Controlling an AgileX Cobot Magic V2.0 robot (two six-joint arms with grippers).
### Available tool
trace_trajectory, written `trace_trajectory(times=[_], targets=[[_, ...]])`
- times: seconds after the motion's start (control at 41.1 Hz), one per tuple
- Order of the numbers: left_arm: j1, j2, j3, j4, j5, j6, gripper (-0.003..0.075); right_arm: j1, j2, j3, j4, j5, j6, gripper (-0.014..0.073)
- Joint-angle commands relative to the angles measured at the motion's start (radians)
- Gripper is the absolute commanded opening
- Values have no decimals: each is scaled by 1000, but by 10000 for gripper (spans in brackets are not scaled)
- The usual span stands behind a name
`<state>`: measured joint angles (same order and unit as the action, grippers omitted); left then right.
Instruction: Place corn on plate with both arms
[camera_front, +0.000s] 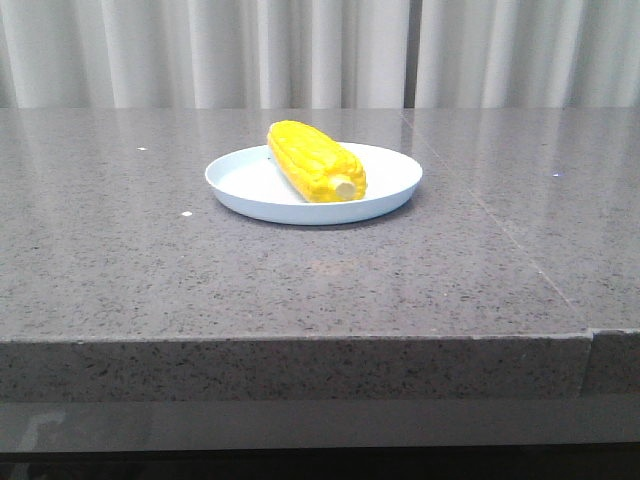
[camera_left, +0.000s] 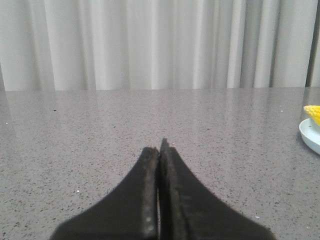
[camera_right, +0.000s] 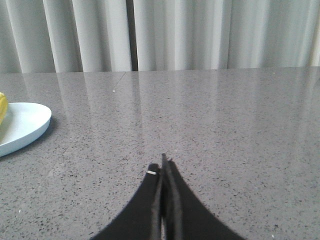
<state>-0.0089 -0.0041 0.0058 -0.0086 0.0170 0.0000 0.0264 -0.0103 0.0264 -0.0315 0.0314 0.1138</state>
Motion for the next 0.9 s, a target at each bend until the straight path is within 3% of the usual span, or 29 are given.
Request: trace_trajectory(times=[0.0, 0.875], targets=[[0, -19, 2, -8, -78, 0, -20, -3, -13, -16, 9, -87, -31, -68], [0, -19, 2, -8, -78, 0, -20, -44, -13, -16, 10, -87, -39, -68]])
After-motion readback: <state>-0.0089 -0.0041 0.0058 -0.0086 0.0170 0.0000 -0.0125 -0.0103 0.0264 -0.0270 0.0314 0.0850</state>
